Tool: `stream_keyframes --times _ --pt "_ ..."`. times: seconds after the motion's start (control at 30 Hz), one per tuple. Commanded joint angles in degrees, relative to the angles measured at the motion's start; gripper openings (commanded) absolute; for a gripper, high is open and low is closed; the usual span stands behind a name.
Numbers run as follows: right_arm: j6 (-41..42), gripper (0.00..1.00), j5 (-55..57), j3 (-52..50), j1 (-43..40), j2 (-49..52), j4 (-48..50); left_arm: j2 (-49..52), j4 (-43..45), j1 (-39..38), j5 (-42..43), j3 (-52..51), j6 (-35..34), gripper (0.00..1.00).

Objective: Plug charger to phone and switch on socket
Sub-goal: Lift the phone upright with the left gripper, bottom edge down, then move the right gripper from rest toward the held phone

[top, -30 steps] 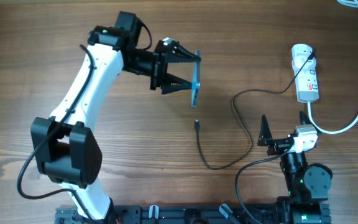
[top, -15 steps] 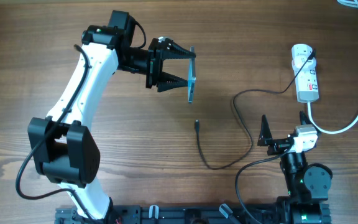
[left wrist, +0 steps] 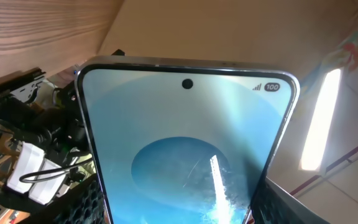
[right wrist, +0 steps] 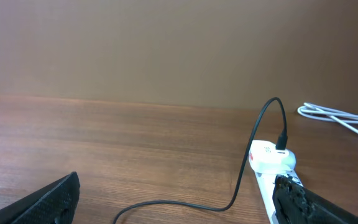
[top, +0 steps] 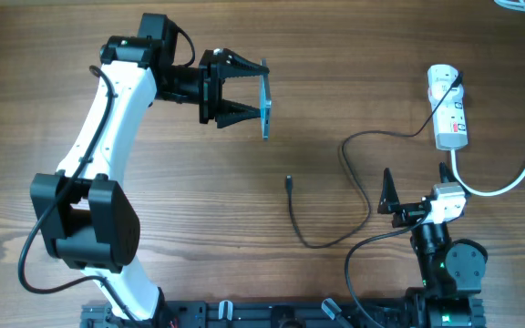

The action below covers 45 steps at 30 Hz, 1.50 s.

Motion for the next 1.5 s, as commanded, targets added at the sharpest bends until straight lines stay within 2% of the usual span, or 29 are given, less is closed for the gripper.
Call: stream_keyframes --times 0.0,1.1,1.13,1.2,1.3,1.47 --pt "0.4 1.0 0.4 0.0 -0.2 -0.3 0.2 -1.6 0.0 0.0 3.2 1.4 -0.7 0.67" --pt "0.8 1.0 -1.1 0.0 -0.2 -0.3 0.4 -1.6 0.0 0.0 3.2 1.4 -0.5 0.67" --pt "2.6 1.0 -3.3 0.0 -0.2 -0.3 0.6 -1.6 0.0 0.0 3.2 1.4 -0.5 0.67" --pt "11.9 1.0 -9.5 0.0 -0.2 -0.3 1.3 -1.6 0.0 0.0 3.2 1.4 -0.5 0.67" --pt "32.4 1.0 -16.7 0.0 -0.2 -0.3 1.7 -1.6 0.0 0.0 3.2 1.4 -0.5 0.67" --pt "63.2 1.0 -17.6 0.0 -0.2 -0.3 3.0 -1.6 0.0 0.0 3.2 1.4 -0.5 0.67"
